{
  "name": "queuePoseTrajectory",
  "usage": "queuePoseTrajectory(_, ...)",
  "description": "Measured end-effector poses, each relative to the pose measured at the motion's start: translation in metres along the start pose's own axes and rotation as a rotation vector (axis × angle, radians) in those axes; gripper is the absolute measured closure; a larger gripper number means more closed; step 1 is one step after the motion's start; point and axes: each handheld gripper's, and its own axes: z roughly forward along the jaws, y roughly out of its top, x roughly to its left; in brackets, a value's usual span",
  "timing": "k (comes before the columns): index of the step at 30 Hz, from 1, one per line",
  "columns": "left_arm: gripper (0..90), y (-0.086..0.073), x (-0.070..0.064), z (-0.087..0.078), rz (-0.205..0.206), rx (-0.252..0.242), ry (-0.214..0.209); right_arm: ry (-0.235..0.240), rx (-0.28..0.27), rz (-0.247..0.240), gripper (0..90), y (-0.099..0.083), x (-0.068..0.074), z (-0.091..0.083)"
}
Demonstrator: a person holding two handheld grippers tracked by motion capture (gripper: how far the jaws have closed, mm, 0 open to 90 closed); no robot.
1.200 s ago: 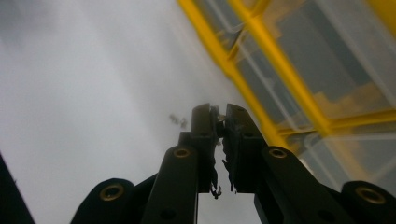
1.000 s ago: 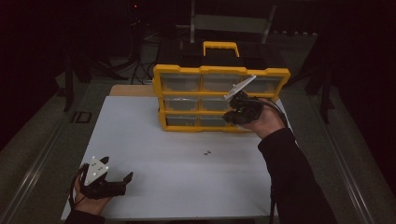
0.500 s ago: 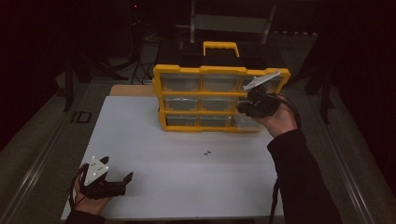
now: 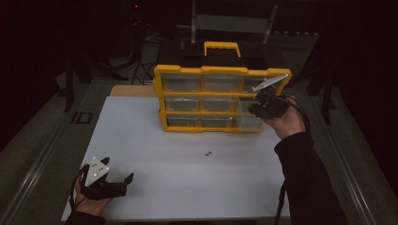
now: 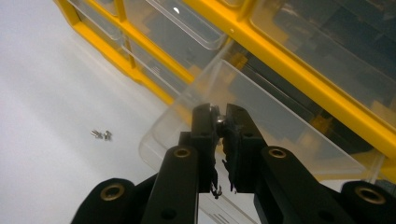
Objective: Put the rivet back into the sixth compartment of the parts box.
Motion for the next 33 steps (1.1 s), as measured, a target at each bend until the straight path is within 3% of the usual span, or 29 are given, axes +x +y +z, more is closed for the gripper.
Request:
queuePoseTrajectory(1, 0.7, 0.000, 0.000, 0.000, 0.000, 0.001, 0.000, -0.006, -0.001, 0.001, 81.0, 0.000, -0.001, 0.000)
queuePoseTrajectory(2, 0.7, 0.000, 0.000, 0.000, 0.001, 0.001, 0.000, -0.006, -0.006, 0.004, 73.1, -0.001, -0.001, 0.000)
queuePoseTrajectory(4, 0.7, 0.000, 0.000, 0.000, 0.000, 0.000, -0.001, 0.015, -0.022, 0.025, 47.7, -0.001, -0.002, 0.000)
queuePoseTrajectory(6, 0.7, 0.000, 0.000, 0.000, 0.000, 0.000, -0.001, 0.025, -0.032, 0.033, 43.4, -0.001, -0.003, 0.000)
queuePoseTrajectory(9, 0.7, 0.000, 0.000, 0.000, 0.000, 0.001, -0.001, 0.018, -0.048, 0.023, 26.9, -0.002, 0.000, -0.002)
queuePoseTrajectory(14, 0.7, 0.000, 0.000, 0.000, 0.000, 0.002, -0.001, 0.021, -0.058, 0.004, 20.3, -0.001, 0.004, -0.002)
queuePoseTrajectory(24, 0.7, 0.000, 0.000, 0.001, -0.001, 0.003, -0.002, 0.060, -0.054, -0.051, 16.2, 0.007, 0.019, -0.002)
queuePoseTrajectory(25, 0.7, 0.000, 0.000, 0.001, 0.000, 0.004, -0.003, 0.070, -0.051, -0.079, 16.1, 0.010, 0.025, -0.002)
queuePoseTrajectory(31, 0.7, 0.000, 0.000, 0.001, 0.002, 0.004, -0.005, 0.089, -0.041, -0.129, 16.4, 0.016, 0.037, 0.000)
queuePoseTrajectory(33, 0.7, 0.000, 0.000, 0.001, -0.001, 0.004, -0.005, 0.101, -0.031, -0.171, 16.4, 0.020, 0.047, 0.002)
